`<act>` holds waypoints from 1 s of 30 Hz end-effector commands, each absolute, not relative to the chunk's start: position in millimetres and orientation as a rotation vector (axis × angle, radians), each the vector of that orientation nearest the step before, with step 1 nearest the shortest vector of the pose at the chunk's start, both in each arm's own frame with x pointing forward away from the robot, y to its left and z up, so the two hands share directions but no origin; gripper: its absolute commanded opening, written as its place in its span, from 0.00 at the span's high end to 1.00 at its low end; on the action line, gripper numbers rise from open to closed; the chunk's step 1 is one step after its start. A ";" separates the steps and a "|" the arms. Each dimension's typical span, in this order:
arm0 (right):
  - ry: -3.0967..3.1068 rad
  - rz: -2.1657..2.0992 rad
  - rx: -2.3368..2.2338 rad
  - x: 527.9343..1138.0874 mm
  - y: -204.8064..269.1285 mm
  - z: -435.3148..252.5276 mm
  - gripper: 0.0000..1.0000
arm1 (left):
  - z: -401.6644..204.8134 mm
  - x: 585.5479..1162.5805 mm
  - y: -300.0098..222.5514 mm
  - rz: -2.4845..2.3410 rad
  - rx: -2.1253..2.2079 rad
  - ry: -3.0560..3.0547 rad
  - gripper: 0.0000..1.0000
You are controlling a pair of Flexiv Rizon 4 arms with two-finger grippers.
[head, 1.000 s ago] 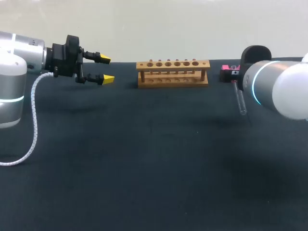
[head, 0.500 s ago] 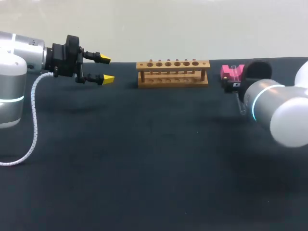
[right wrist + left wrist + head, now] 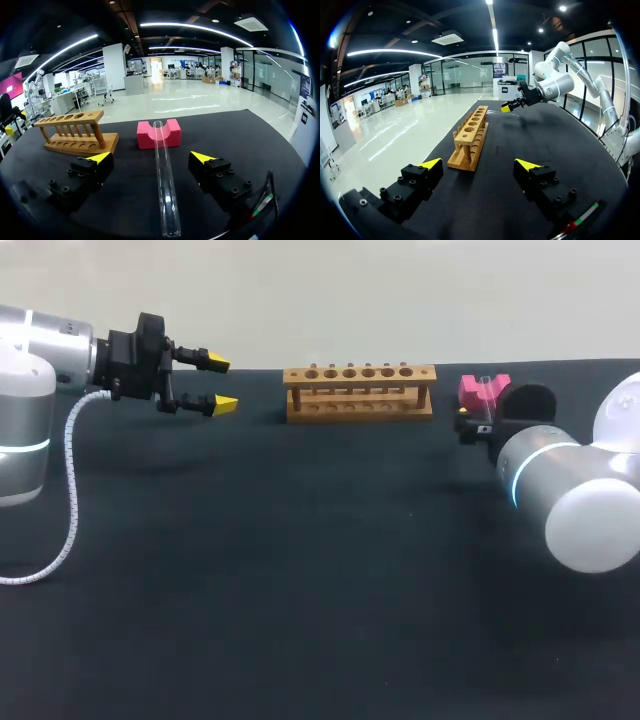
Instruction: Grasp the test tube, adjust it, and insert it.
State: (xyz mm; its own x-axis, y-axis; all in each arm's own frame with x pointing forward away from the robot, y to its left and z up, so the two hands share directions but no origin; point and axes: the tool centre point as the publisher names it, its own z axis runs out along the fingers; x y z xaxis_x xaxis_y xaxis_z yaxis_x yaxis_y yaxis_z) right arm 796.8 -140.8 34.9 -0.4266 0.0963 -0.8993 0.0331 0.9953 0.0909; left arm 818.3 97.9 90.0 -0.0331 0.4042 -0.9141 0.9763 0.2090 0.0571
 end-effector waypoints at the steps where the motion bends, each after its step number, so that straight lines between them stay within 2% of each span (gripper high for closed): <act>1: 2.019 0.079 0.090 801.4 -140.3 27.0 0.00 | 89.2 817.6 97.6 -0.804 1.335 1.590 0.00; 24: 2.050 0.101 0.070 807.0 -147.4 9.8 0.00 | 89.2 817.6 97.6 -0.804 1.335 1.590 0.00; 25: 2.050 0.102 0.072 807.2 -147.6 9.7 0.02 | 89.2 817.6 97.6 -0.804 1.335 1.590 0.00; 26: 2.050 0.102 0.072 807.2 -147.6 9.6 0.09 | 89.2 817.6 97.6 -0.804 1.335 1.590 0.00; 30: 2.054 0.109 0.070 808.1 -146.9 7.9 0.25 | 89.2 817.6 97.6 -0.804 1.335 1.590 0.00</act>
